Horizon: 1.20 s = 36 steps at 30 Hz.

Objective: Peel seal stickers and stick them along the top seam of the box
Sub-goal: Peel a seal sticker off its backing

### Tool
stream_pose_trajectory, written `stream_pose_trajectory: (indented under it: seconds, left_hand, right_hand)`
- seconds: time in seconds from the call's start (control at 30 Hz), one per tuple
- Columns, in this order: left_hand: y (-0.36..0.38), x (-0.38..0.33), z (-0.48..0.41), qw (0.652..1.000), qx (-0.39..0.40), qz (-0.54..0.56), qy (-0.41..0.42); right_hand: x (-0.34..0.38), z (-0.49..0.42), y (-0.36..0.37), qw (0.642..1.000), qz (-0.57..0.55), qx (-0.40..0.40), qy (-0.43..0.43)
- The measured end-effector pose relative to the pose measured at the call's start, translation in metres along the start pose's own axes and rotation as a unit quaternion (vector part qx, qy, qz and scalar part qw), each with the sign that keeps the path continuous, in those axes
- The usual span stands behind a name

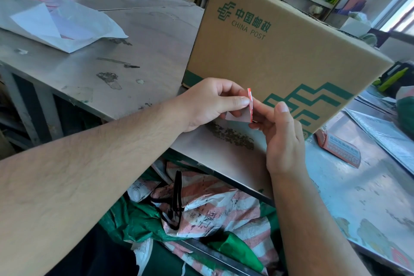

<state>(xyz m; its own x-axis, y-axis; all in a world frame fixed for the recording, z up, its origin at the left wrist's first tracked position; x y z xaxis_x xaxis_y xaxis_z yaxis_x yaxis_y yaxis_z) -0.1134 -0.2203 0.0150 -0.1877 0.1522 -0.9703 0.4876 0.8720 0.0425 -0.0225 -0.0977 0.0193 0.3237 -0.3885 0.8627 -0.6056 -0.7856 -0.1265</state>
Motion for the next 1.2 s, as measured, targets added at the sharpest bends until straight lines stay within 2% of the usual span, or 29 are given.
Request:
stream_pose_trajectory:
  seconds: [0.57, 0.77, 1.0, 1.1, 1.2]
  left_hand:
    - [0.0, 0.003, -0.003, 0.997, -0.017, -0.052, 0.054]
    - [-0.001, 0.003, -0.002, 1.0, -0.01, 0.015, 0.019]
    - [-0.003, 0.008, -0.009, 0.999, -0.014, 0.025, -0.014]
    - [-0.003, 0.01, -0.011, 0.999, -0.025, 0.023, -0.013]
    - [-0.001, 0.007, -0.008, 1.0, -0.019, 0.014, 0.003]
  right_hand:
    - [0.005, 0.004, 0.003, 0.998, 0.047, 0.002, -0.047]
    - [0.015, 0.007, 0.004, 0.995, 0.069, -0.009, -0.076]
    - [0.013, 0.006, 0.006, 0.989, 0.092, -0.006, -0.113]
    - [0.009, 0.006, 0.006, 0.992, 0.084, 0.001, -0.097]
    - [0.003, 0.001, 0.003, 0.999, 0.033, 0.011, -0.027]
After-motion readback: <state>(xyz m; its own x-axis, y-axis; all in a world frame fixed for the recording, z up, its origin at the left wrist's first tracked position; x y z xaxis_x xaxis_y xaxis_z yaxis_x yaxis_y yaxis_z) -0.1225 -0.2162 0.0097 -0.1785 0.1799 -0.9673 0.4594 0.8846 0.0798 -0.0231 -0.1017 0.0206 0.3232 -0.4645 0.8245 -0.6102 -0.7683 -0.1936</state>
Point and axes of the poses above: each hand's wrist, its own z-axis away from the middle knuckle, its own y-axis out of the palm, x = y × z, the point moved 6 cm from there along -z, towards the middle knuckle, and after that the axes turned 13 degrees about -x, right-handed, at the moved point
